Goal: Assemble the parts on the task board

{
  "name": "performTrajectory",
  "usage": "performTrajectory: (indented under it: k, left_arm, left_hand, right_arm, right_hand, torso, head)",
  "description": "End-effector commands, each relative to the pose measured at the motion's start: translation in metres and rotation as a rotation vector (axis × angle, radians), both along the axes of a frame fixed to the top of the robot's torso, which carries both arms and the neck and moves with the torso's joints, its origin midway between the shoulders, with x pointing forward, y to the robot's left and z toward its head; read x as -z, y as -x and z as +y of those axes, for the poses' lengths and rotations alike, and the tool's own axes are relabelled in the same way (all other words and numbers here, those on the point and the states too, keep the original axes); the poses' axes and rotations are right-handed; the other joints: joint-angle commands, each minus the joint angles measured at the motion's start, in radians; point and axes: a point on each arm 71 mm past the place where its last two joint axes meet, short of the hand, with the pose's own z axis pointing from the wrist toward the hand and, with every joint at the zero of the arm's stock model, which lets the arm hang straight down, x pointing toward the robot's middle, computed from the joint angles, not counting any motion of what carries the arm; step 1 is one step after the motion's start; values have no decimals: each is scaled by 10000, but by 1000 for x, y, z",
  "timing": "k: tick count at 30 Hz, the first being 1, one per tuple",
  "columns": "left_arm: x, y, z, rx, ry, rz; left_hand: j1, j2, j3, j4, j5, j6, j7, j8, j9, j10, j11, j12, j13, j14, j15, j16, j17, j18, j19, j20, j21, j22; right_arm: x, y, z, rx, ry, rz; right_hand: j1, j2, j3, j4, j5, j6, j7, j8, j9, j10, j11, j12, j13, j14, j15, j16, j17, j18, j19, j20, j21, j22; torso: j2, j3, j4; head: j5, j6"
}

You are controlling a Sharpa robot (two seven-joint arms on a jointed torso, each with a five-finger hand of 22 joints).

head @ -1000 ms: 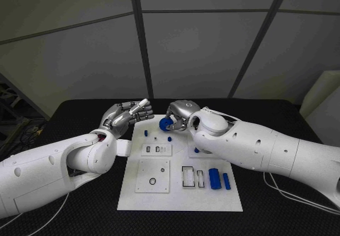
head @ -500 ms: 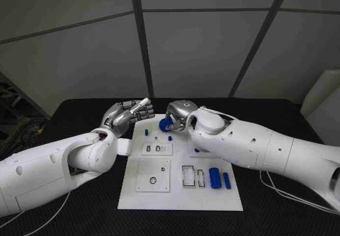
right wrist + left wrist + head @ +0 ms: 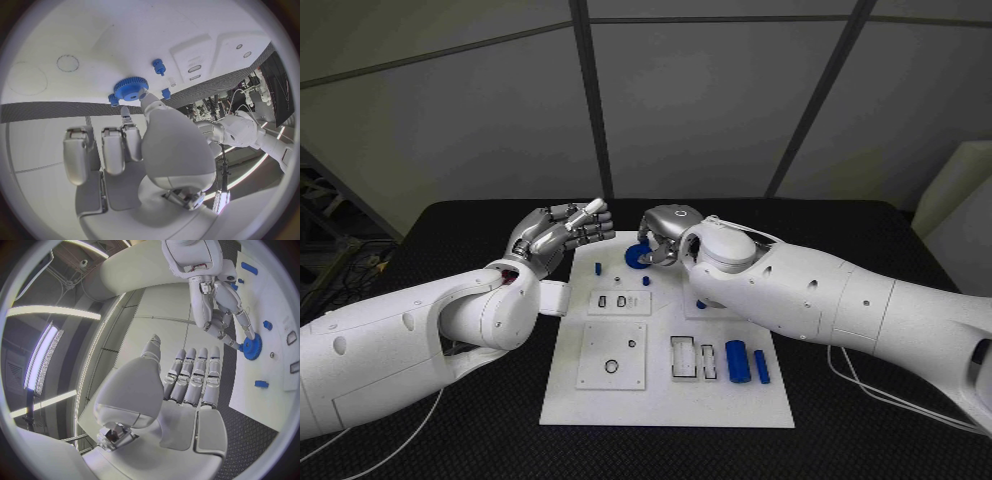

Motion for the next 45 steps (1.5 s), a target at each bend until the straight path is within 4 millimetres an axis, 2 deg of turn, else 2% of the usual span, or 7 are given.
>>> performTrajectory:
  k: [1, 15, 21, 27, 30, 35, 45]
  left_arm:
    - [-2, 0, -1, 112, -2, -119]
    - [-3, 0, 0, 85, -19, -127]
    - [-3, 0, 5, -4, -56, -135]
    - [-3, -1, 11, -125, -105, -146]
    - [-2, -1, 13, -185, -128, -152]
    - [-2, -2, 15, -233, -147, -152]
    - [0, -5, 11, -209, -132, -147]
  left_hand:
    - [-3, 15, -13, -60, 25, 1, 394, -59, -15, 2, 50, -33, -8, -27, 45, -35, -12, -192, 31, -21, -40, -11]
    - [2, 27, -27, -98, 25, 3, 399, -76, -16, 5, 54, -55, -7, -40, 48, -35, -11, -196, 30, -21, -48, -26]
    - [2, 27, -27, -98, 25, 3, 399, -76, -16, 5, 54, -55, -7, -40, 48, -35, -11, -196, 30, -21, -48, -26]
    - [2, 27, -33, -109, 24, 3, 400, -81, -17, 5, 55, -61, -6, -43, 49, -35, -11, -197, 31, -21, -50, -30]
    - [3, 26, -34, -111, 24, 3, 400, -81, -17, 6, 55, -62, -6, -44, 49, -35, -11, -197, 31, -21, -50, -31]
    - [3, 26, -34, -111, 24, 3, 400, -81, -17, 6, 55, -62, -6, -44, 49, -35, -11, -197, 31, -21, -50, -31]
    - [3, 26, -39, -119, 24, 4, 399, -84, -17, 6, 55, -66, -6, -47, 48, -35, -11, -197, 30, -21, -52, -34]
  right_arm:
    - [-1, 0, 2, -47, 151, 1]
    - [-7, 4, -13, -95, -874, -261]
    - [-17, 16, -63, -450, -2675, -398]
    - [-16, 23, -120, -984, -3731, 601]
    - [-16, 23, -148, -870, -4005, 843]
    - [-13, 16, -180, -391, -4035, 895]
    - [4, 4, -209, 279, -3783, 1169]
  right_hand:
    - [-70, -32, -61, -14, -63, -96, 9, -37, -24, 44, 78, -49, 1166, 702, 82, -34, 1116, -151, 1039, 99, 27, 2635]
    - [-600, -14, -142, 334, -121, -53, 8, 39, -39, 99, 91, 29, 1248, 700, 107, -42, 1113, -151, 1039, 144, 27, 2635]
    - [-461, -15, -69, 260, -164, 16, -2, 48, -34, 48, 78, -57, 1178, 676, 100, -90, 1018, -151, 1039, 140, 27, 2635]
    - [-3, -105, 77, -67, -162, 137, -18, 48, -32, -20, 61, -170, 1100, 664, 84, -118, 988, -151, 1039, 125, 27, 2635]
    - [163, -183, 110, -205, -122, 179, -25, 44, -33, -43, 51, -211, 1073, 660, 77, -131, 975, -151, 1039, 119, 27, 2635]
    - [304, -242, 141, -320, -95, 225, -34, 45, -32, -49, 41, -231, 1063, 662, 71, -132, 985, -151, 1039, 112, 27, 2635]
    - [364, -265, 158, -370, -63, 237, -36, 40, -34, -38, 39, -219, 1076, 671, 68, -117, 1022, -151, 1039, 109, 27, 2635]
  torso:
    - [6, 2, 5]
    - [-9, 7, -14]
    - [-36, 28, -77]
    - [-90, 98, -250]
    - [-104, 153, -287]
    - [-82, 106, -247]
    - [-62, 103, -225]
  head:
    - [1, 7]
    - [-28, 16]
    - [-65, 80]
    - [85, 124]
    - [24, 116]
    - [-155, 166]
    - [-310, 113]
